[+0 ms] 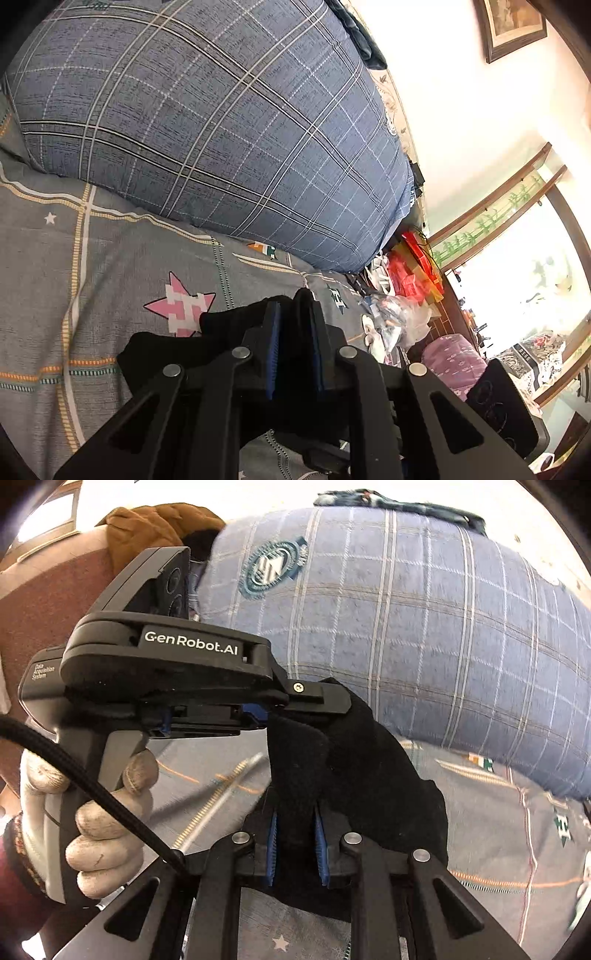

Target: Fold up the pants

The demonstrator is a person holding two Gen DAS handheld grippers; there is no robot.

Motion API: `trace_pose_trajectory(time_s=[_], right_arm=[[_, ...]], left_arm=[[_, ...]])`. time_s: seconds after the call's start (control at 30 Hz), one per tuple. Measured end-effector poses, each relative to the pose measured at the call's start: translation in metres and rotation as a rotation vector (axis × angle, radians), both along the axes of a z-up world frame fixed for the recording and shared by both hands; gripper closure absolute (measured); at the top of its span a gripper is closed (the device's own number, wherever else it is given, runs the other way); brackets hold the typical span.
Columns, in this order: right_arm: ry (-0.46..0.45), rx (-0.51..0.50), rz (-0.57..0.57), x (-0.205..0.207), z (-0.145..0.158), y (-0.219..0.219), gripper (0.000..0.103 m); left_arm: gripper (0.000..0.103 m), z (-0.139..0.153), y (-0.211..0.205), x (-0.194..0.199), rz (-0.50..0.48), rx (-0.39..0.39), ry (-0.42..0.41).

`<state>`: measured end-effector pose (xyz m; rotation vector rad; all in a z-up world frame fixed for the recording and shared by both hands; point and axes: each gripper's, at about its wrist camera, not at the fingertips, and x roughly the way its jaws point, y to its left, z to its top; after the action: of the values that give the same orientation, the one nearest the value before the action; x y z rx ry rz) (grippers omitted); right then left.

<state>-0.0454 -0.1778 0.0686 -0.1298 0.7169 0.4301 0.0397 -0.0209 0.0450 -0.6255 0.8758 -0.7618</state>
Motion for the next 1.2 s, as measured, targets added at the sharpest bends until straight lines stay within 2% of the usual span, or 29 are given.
trace_pose_trajectory(time_s=[0.13,0.33,0.37,0.4,0.47,0.53,0.67,0.87,0.97,1.03,1.1,1.2], right_arm=[[0.050,-0.002,0.022,0.005,-0.018,0.015,0.084],[0.138,-0.024,0.055,0.019,-0.064,0.035,0.084],[0.139,-0.031,0.062,0.021,-0.068,0.038,0.083],[0.134,-0.040,0.076,0.021,-0.071,0.041,0.078],[0.102,-0.058,0.098,0.016,-0.072,0.046,0.065],[0.093,-0.067,0.134,0.008,-0.070,0.050,0.039],[0.022,-0.153,0.184,-0.021,-0.063,0.059,0.031],[0.016,-0.152,0.213,-0.062,-0.053,0.031,0.027],[0.017,-0.104,0.156,-0.068,-0.039,0.005,0.027],[-0.003,-0.080,0.061,-0.058,-0.025,-0.019,0.027],[-0.007,-0.056,-0.036,-0.044,-0.017,-0.039,0.027],[0.016,-0.014,-0.117,-0.015,-0.010,-0.060,0.027]], left_arm=[[0.089,-0.029,0.016,0.006,0.047,0.027,0.078],[0.087,-0.080,0.050,0.012,0.142,0.030,0.190],[0.083,-0.085,0.054,0.012,0.156,0.033,0.205],[0.079,-0.091,0.061,0.013,0.177,0.036,0.229],[0.063,-0.096,0.073,0.013,0.212,0.039,0.255],[0.061,-0.097,0.087,0.009,0.238,0.020,0.266],[0.060,-0.083,0.106,-0.002,0.285,0.048,0.255],[0.059,-0.037,0.093,-0.024,0.295,0.174,0.164],[0.055,-0.021,0.073,-0.031,0.276,0.203,0.130],[0.055,-0.022,0.057,-0.038,0.255,0.222,0.128],[0.055,-0.032,0.039,-0.045,0.236,0.264,0.134],[0.055,-0.060,0.016,-0.054,0.213,0.390,0.181]])
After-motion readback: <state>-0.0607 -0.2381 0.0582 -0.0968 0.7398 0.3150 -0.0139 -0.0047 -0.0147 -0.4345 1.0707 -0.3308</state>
